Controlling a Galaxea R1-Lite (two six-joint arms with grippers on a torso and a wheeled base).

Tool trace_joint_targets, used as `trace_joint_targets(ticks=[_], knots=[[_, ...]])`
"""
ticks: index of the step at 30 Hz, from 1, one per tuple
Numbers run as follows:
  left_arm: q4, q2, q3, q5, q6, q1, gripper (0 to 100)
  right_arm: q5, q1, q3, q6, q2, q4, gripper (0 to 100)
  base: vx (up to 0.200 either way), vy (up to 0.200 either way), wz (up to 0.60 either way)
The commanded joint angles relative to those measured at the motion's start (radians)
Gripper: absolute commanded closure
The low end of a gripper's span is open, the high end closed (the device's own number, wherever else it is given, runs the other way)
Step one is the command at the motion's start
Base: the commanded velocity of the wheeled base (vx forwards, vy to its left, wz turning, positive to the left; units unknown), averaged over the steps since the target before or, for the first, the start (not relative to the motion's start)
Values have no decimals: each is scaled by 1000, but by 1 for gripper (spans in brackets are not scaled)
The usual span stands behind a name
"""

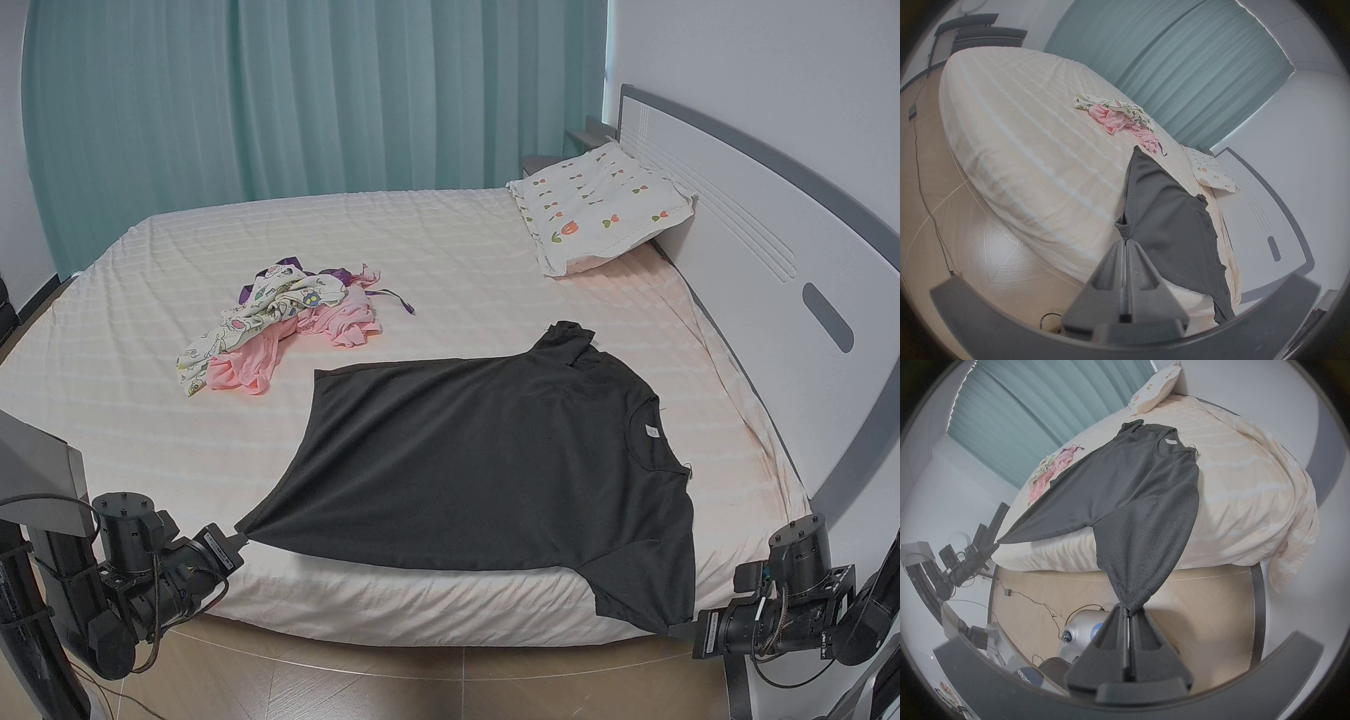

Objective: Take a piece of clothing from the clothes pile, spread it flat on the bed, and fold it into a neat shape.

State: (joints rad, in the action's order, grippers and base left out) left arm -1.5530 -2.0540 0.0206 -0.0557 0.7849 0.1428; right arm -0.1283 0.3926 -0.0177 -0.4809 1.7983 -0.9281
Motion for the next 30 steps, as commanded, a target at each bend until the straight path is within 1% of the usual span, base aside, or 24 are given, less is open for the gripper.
trace_joint_targets(ticks=[1,3,6,7,8,9,14,18,21,22,23,24,26,28,30], knots=[[-4,3,-19,4,-16,3,100,-2,6,18,19,3,14,100,0,0,0],[25,11,-19,4,-29,6,100,-1,6,18,21,4,20,100,0,0,0],[110,57,-19,4,-62,14,100,-2,2,18,21,4,14,100,0,0,0],[110,57,-19,4,-62,14,100,-2,2,18,21,4,14,100,0,0,0],[156,83,-18,4,-76,18,100,-2,0,18,19,-2,11,100,0,0,0],[157,83,-18,4,-76,18,100,-4,0,18,21,-4,11,100,0,0,0],[255,92,-19,7,-151,20,100,-10,-18,8,19,-57,-12,100,0,0,0],[258,87,-7,8,-154,20,100,-10,-24,-5,10,-80,-23,100,0,0,0],[254,100,22,11,-144,14,100,-10,-38,-28,8,-94,-37,100,0,0,0],[252,117,48,16,-121,12,100,-11,-61,-61,10,-103,-41,100,0,0,0],[252,120,53,17,-115,12,100,-11,-66,-68,10,-103,-41,100,0,0,0],[252,143,78,22,-70,12,100,-11,-86,-113,10,-105,-40,100,0,0,0],[252,170,114,30,-27,12,100,-11,-121,-156,10,-99,-40,100,0,0,0],[257,184,143,57,19,14,100,-11,-158,-206,13,-96,-41,100,0,0,0],[258,184,163,105,34,17,100,-16,-193,-274,8,-96,-40,100,0,0,0]])
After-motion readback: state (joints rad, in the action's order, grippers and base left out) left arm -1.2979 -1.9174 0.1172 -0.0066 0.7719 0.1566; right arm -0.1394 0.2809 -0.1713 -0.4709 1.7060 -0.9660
